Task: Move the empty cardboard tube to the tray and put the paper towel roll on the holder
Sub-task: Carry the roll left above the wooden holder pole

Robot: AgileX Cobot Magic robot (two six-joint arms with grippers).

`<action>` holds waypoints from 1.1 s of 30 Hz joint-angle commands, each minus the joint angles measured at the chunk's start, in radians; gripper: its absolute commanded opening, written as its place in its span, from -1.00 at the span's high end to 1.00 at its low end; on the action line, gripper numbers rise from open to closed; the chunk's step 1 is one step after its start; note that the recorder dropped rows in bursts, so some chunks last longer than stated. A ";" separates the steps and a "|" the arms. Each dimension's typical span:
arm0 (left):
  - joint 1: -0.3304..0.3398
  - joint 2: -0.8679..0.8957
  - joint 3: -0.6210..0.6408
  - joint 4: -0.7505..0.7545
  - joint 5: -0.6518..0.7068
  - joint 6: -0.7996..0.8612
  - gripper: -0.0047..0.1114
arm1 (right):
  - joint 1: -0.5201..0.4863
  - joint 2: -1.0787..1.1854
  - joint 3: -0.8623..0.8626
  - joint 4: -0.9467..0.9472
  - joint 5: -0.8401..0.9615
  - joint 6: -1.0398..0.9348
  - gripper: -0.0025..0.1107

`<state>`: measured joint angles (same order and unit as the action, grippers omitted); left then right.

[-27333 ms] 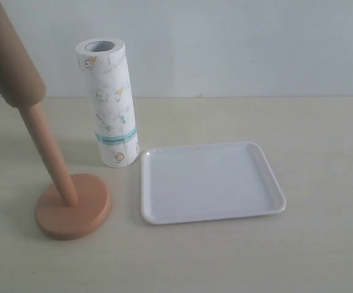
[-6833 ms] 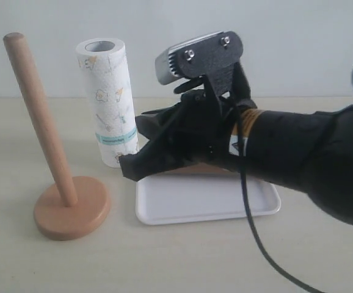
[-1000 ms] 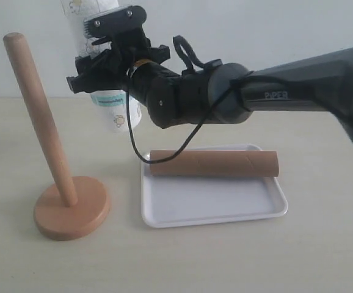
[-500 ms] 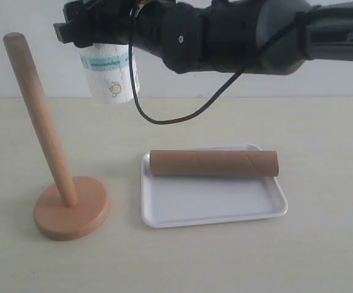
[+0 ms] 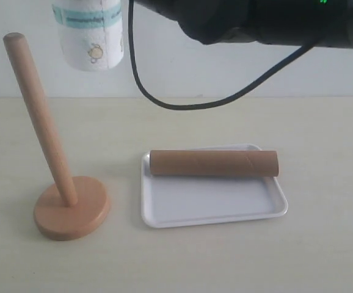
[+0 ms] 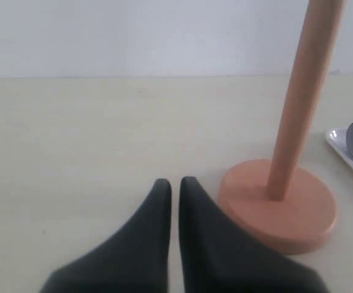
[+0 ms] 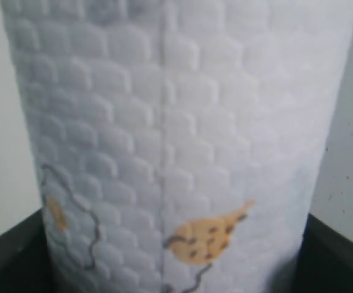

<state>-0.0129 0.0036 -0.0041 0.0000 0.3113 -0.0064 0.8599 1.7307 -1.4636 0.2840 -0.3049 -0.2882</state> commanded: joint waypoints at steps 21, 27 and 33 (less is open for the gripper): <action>0.003 -0.004 0.004 0.000 -0.001 0.006 0.85 | 0.070 -0.102 -0.005 -0.171 -0.146 0.324 0.96; 0.003 -0.004 0.004 0.000 -0.001 0.006 0.85 | 0.070 -0.063 -0.005 -0.171 -0.177 0.340 0.96; 0.003 -0.004 0.004 0.000 -0.001 0.006 0.85 | 0.070 -0.025 -0.005 -0.189 -0.201 0.348 0.96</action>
<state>-0.0129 0.0036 -0.0041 0.0000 0.3113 -0.0064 0.9281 1.7053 -1.4636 0.1160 -0.4549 0.0565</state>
